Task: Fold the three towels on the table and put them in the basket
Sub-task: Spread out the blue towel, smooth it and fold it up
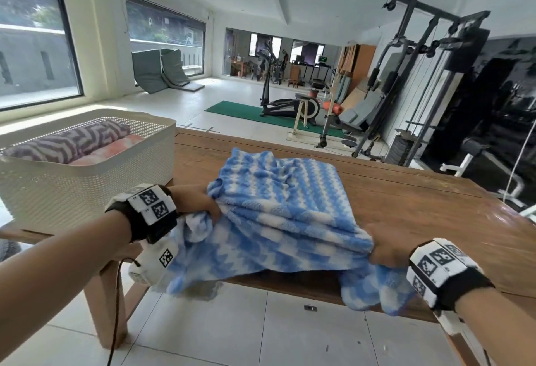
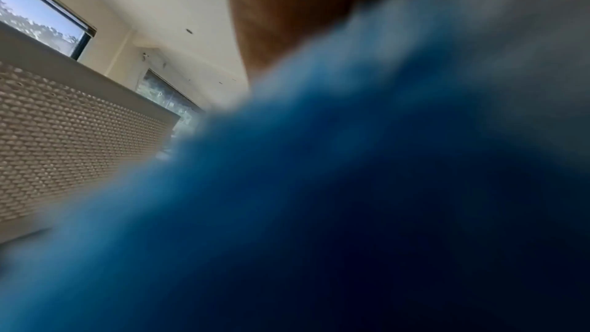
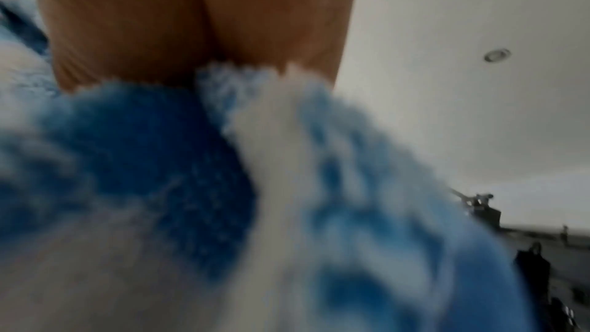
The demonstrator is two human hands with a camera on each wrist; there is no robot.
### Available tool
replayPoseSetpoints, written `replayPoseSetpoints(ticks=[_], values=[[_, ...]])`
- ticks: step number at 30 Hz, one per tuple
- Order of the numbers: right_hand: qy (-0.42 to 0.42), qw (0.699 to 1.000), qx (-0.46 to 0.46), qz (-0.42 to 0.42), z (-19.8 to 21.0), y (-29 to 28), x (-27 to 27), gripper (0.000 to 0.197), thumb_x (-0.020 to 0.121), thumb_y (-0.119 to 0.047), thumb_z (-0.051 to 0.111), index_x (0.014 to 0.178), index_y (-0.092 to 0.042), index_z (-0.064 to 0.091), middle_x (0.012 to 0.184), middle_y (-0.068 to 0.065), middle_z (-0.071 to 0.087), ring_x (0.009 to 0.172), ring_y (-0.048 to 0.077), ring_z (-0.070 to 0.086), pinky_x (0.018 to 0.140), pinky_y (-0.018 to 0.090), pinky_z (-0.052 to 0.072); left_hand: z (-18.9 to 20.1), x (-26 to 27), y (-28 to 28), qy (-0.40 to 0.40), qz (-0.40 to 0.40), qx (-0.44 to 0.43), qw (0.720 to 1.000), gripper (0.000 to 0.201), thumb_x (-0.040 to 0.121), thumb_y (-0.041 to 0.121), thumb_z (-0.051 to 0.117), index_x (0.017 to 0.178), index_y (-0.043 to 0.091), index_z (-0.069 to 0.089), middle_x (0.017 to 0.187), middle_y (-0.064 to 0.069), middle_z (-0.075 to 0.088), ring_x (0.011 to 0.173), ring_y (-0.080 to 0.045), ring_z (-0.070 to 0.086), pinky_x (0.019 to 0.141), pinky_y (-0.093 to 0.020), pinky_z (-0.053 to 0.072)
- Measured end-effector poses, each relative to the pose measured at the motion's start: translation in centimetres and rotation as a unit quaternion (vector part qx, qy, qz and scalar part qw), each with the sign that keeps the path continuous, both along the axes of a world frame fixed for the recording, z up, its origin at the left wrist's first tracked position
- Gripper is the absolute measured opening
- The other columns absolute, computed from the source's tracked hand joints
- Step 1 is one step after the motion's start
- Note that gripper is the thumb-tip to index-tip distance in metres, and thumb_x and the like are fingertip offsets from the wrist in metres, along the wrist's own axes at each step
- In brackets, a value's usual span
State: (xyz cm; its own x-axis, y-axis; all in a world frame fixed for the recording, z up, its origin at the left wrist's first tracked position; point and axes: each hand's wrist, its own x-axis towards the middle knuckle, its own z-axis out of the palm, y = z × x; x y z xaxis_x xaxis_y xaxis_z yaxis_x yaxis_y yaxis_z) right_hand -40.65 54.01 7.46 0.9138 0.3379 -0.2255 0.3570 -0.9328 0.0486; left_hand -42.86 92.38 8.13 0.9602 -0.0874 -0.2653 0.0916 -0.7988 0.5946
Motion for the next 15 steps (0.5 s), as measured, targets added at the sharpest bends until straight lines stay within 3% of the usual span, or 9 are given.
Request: replayPoseSetpoints(ticks=[2,4,5,8,9,10,11,13,15], values=[[0.015,1.000,0.021,-0.009,0.0,0.2,0.0,0.033,0.073,-0.010,0.065,0.064,-0.033,0.043,0.071,-0.013,0.053,0.078,0.012,0.054,0.057,0.015,0.038,0.9,0.4,0.3,0.046,0.000,0.018,0.999,0.029,0.075,-0.002,0.061,0.051,0.014,0.058,0.054,0.003,0.058,0.049,-0.008,0.050,0.048,-0.017,0.041],[0.034,0.999,0.030,-0.016,0.2,0.7,0.1,0.027,0.069,-0.009,0.064,0.067,-0.032,0.049,0.082,-0.002,0.064,0.081,0.016,0.059,0.065,0.024,0.046,1.9,0.7,0.4,0.062,-0.018,0.082,0.995,0.046,0.076,0.004,0.063,0.035,0.023,0.053,0.051,0.007,0.053,0.048,-0.003,0.045,0.045,-0.012,0.038],[0.047,0.998,0.029,-0.013,0.4,1.1,0.1,0.024,0.068,-0.009,0.063,0.066,-0.030,0.051,0.086,0.003,0.067,0.081,0.017,0.061,0.069,0.029,0.049,2.4,0.8,0.6,0.066,-0.018,0.090,0.994,0.046,0.075,0.008,0.065,0.034,0.025,0.054,0.055,0.008,0.053,0.052,-0.003,0.046,0.046,-0.010,0.038],[0.049,0.998,0.042,-0.002,1.1,2.1,0.1,0.018,0.068,-0.012,0.058,0.060,-0.026,0.051,0.081,0.006,0.068,0.074,0.016,0.060,0.068,0.031,0.050,3.3,1.0,1.3,0.048,0.015,0.090,0.995,0.013,0.076,0.021,0.071,0.066,0.018,0.063,0.069,0.003,0.057,0.061,-0.008,0.050,0.057,-0.016,0.043],[0.038,0.998,0.057,-0.001,1.5,2.3,0.2,0.015,0.067,-0.015,0.057,0.060,-0.027,0.050,0.075,0.000,0.065,0.072,0.015,0.059,0.067,0.028,0.049,3.3,1.2,1.6,0.034,0.014,0.095,0.995,0.020,0.067,0.029,0.074,0.073,0.011,0.066,0.073,-0.001,0.061,0.061,-0.013,0.051,0.058,-0.020,0.043],[0.026,0.997,0.077,0.001,1.9,2.4,0.2,0.014,0.067,-0.019,0.056,0.061,-0.029,0.049,0.071,-0.007,0.060,0.071,0.013,0.057,0.066,0.025,0.047,3.2,1.6,1.8,0.019,0.010,0.115,0.993,0.039,0.055,0.035,0.075,0.079,0.005,0.070,0.076,-0.004,0.063,0.063,-0.016,0.052,0.058,-0.024,0.043],[0.017,0.996,0.088,0.004,2.2,2.7,0.2,0.016,0.069,-0.020,0.058,0.062,-0.031,0.048,0.068,-0.011,0.056,0.069,0.009,0.056,0.064,0.019,0.044,2.9,1.7,2.0,-0.001,0.013,0.134,0.991,0.048,0.049,0.037,0.076,0.082,0.002,0.071,0.077,-0.006,0.064,0.064,-0.018,0.052,0.057,-0.026,0.041],[-0.005,0.996,0.094,0.003,2.5,3.0,0.2,0.023,0.076,-0.015,0.064,0.067,-0.030,0.049,0.068,-0.013,0.054,0.065,0.003,0.052,0.058,0.009,0.037,2.6,1.8,2.0,-0.052,0.039,0.165,0.984,0.034,0.061,0.029,0.077,0.079,0.002,0.067,0.073,-0.007,0.062,0.063,-0.020,0.052,0.053,-0.023,0.038],[-0.033,0.996,0.086,0.004,2.4,3.4,0.3,0.013,0.078,-0.014,0.065,0.076,-0.023,0.056,0.074,-0.007,0.059,0.069,0.011,0.057,0.058,0.010,0.038,2.3,1.9,2.2,-0.105,0.070,0.161,0.979,0.022,0.070,0.023,0.074,0.077,0.007,0.061,0.069,-0.005,0.061,0.060,-0.019,0.054,0.048,-0.022,0.037]])
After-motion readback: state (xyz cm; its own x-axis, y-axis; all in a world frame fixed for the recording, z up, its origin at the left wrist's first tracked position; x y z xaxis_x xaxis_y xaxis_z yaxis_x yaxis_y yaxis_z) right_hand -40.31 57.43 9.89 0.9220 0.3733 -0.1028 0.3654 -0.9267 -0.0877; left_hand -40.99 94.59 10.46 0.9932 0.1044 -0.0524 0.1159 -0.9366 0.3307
